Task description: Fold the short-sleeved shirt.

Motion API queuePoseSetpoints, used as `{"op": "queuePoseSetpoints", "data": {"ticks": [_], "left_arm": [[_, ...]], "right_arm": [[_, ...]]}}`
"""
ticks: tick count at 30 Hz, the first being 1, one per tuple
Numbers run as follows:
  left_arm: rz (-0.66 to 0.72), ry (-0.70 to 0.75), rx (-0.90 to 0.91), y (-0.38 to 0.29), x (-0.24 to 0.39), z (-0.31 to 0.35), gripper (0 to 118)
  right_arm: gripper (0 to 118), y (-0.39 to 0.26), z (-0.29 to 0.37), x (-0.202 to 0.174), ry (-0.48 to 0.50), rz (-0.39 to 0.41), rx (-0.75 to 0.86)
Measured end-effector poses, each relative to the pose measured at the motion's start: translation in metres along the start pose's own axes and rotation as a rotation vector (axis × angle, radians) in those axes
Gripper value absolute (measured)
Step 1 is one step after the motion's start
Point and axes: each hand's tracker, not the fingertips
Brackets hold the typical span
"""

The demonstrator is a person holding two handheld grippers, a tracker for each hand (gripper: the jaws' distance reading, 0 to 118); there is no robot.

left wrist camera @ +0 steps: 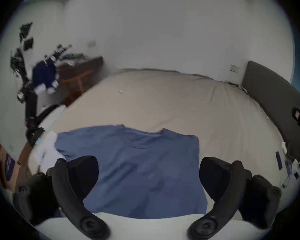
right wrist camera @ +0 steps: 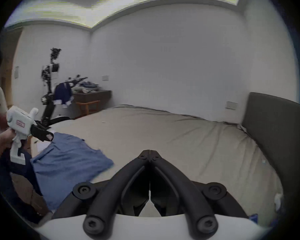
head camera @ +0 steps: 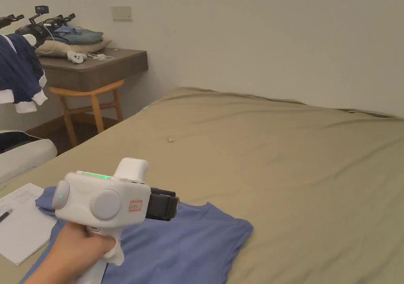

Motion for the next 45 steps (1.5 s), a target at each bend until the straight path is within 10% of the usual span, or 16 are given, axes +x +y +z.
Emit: {"op": "queuePoseSetpoints", "data": {"ticks": [11,13,15,16,26,37,45], "left_arm": [[0.024,-0.103,-0.317,-0.055,0.021,-0.141,115],[0.064,-0.1,-0.303,-0.06,0.024,-0.139,96],[0.077,-0.008,-0.233,-0.052,0.022,-0.124,23],[0.106,-0.049,-0.206,-0.048,0.018,-0.119,8],[0.15,-0.178,0.0,0.04,0.037,-0.07,7],[-0.12,-0.697,0.185,0.146,0.28,-0.039,7],[-0.429,-1.002,-0.023,0.092,0.488,-0.065,7]], "right_arm": [[2,-0.055,0.017,0.039,-0.094,-0.031,-0.163],[2,-0.056,0.014,0.041,-0.092,-0.042,-0.172],[2,-0.056,0.013,0.044,-0.093,-0.054,-0.17],[2,-0.056,0.013,0.045,-0.097,-0.054,-0.157],[2,-0.044,0.029,0.077,-0.145,-0.095,-0.098],[2,-0.045,0.088,0.122,-0.323,-0.116,-0.071],[2,-0.072,0.138,0.169,-0.477,-0.19,-0.089]]}}
